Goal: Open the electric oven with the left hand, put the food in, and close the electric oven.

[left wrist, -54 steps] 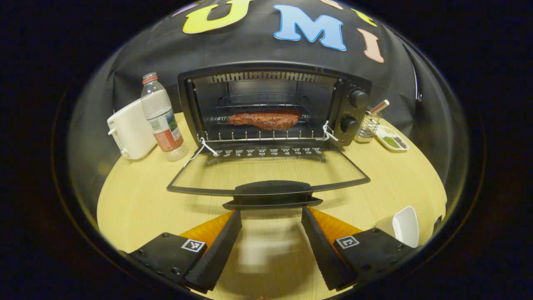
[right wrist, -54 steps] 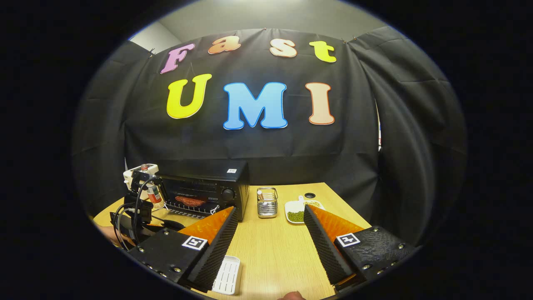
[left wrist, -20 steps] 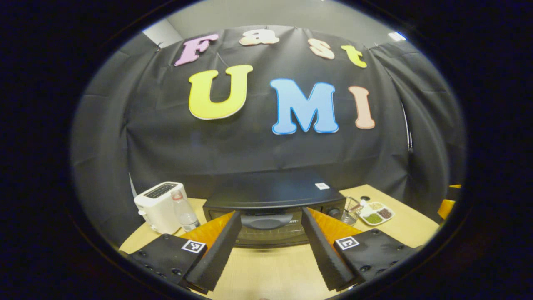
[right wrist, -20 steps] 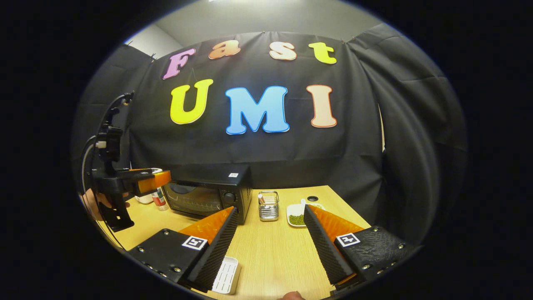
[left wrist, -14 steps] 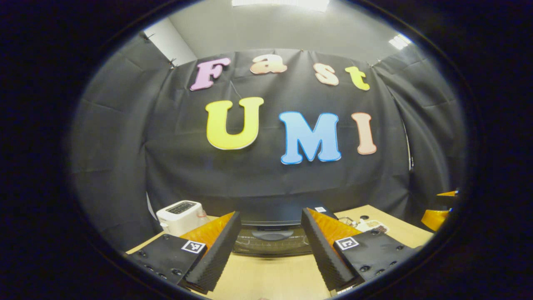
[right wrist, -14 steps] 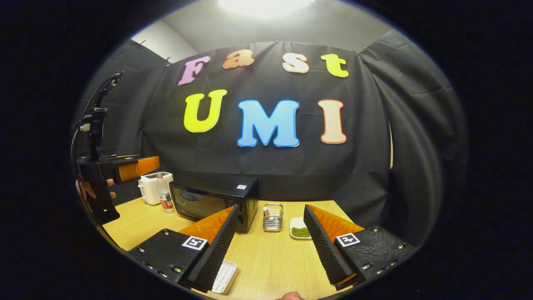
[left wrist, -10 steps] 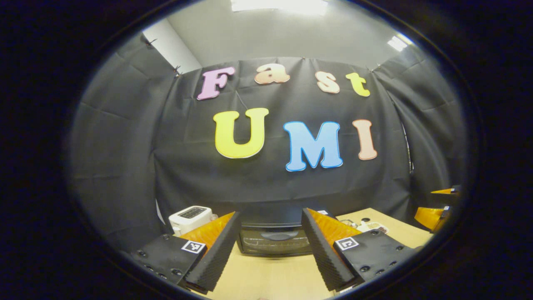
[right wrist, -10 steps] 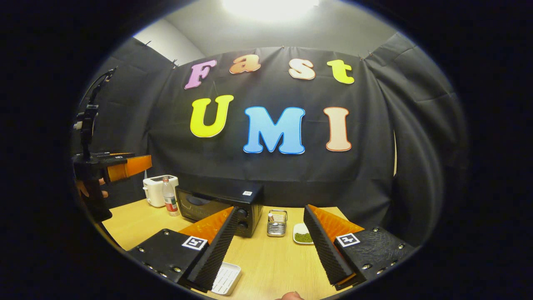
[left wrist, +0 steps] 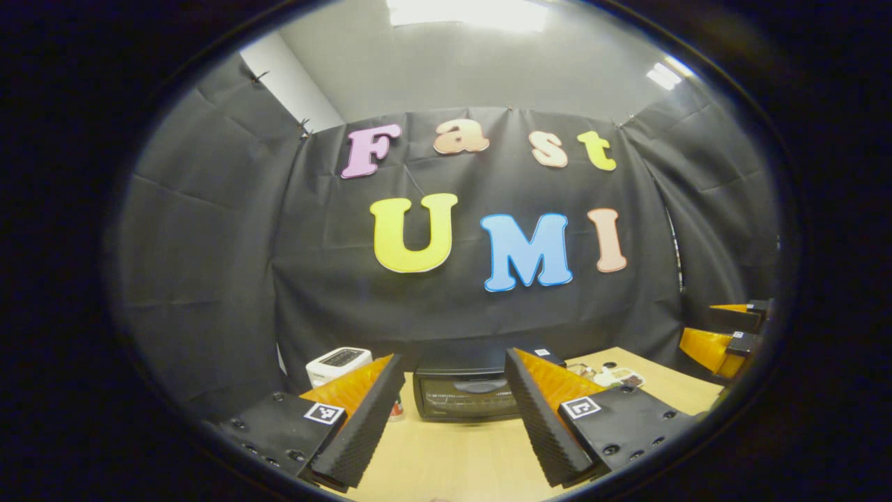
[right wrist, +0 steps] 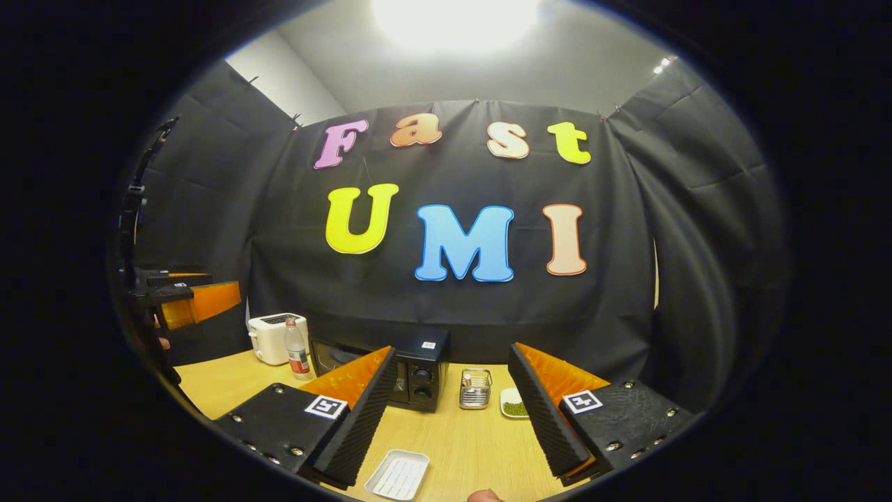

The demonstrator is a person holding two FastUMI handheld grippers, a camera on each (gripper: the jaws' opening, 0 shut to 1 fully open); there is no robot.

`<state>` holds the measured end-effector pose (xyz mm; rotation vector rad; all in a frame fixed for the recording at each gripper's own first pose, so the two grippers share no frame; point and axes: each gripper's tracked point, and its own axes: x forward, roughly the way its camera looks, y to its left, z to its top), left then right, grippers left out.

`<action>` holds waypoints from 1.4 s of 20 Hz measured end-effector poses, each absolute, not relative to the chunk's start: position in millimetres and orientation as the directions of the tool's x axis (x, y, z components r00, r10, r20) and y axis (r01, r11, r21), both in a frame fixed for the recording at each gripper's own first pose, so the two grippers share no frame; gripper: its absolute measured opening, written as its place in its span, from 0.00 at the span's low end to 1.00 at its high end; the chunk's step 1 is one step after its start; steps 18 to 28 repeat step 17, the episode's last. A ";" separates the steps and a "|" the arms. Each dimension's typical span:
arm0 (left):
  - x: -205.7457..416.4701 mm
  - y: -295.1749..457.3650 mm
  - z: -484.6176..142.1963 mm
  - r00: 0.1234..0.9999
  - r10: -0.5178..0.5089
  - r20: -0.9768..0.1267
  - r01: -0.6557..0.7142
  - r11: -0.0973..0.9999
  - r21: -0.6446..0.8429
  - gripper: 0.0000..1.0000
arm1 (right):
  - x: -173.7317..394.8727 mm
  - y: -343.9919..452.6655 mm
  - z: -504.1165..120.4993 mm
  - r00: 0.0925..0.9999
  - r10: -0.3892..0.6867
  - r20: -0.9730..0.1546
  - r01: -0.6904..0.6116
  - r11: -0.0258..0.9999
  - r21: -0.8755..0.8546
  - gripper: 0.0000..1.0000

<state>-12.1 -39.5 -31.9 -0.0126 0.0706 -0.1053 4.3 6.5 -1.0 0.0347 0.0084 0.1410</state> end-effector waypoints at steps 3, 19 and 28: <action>-27.5 -27.0 -30.4 0.991 -0.114 -0.067 0.114 0.993 0.005 0.99 | -9.8 16.5 3.4 0.991 0.132 -0.002 -0.131 0.991 0.033 0.97; -51.8 -18.1 -27.4 0.986 -0.159 -0.043 0.160 0.987 0.023 0.91 | -38.4 31.6 8.6 0.997 0.078 -0.009 -0.078 0.995 0.059 0.97; -51.8 -18.1 -27.4 0.986 -0.159 -0.043 0.160 0.987 0.023 0.91 | -38.4 31.6 8.6 0.997 0.078 -0.009 -0.078 0.995 0.059 0.97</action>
